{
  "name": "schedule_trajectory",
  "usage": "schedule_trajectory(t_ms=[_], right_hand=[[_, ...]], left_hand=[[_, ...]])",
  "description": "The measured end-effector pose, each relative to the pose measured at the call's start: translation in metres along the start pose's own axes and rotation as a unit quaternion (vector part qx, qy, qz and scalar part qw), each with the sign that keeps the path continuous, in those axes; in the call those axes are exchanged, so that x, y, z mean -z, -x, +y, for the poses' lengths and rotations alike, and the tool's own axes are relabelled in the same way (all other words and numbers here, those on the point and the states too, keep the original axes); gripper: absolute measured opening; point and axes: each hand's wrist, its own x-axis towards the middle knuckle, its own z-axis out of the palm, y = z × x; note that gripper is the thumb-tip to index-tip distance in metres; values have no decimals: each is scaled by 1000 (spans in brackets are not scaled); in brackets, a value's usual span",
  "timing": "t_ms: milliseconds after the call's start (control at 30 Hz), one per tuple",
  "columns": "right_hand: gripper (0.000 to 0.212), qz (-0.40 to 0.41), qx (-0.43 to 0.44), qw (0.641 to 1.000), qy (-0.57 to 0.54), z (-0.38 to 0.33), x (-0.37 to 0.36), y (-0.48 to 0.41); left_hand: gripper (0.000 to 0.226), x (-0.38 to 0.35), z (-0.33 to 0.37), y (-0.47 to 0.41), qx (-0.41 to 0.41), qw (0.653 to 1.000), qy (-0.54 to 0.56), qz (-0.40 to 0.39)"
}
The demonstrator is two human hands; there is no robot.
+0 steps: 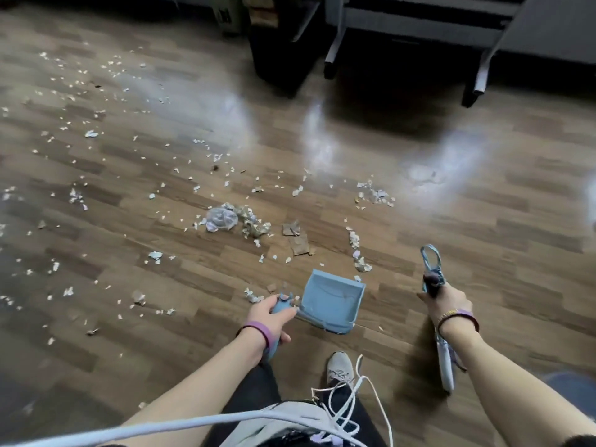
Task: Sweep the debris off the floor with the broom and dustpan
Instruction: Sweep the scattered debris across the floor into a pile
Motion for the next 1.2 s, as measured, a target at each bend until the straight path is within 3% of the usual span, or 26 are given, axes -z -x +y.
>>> schedule_trajectory(t_ms=[167, 300, 367, 500, 733, 833, 967, 1200], right_hand=[[43, -76, 72, 991, 89, -109, -69, 2], [31, -106, 124, 982, 98, -209, -119, 18], [28, -103, 140, 980, 101, -261, -138, 30], [31, -84, 135, 986, 52, -362, -165, 58], [38, -47, 168, 981, -90, -504, -171, 83], [25, -58, 190, 972, -126, -535, -169, 82], [23, -70, 228, 964, -114, -546, -165, 87], [24, -14, 208, 965, -161, -497, -97, 64]], left_hand=[[28, 60, -11, -39, 21, 1000, -21, -4], [43, 124, -7, -78, 30, 999, -22, -22], [39, 163, -2, -96, 31, 999, -23, -26], [23, 244, 13, -121, 27, 1000, -1, 1], [32, 334, 18, -146, 38, 992, 32, 114], [38, 354, 19, -148, 34, 983, 62, 169], [36, 368, 28, -149, 34, 973, 89, 212], [37, 330, 59, -151, 3, 979, 86, 182]])
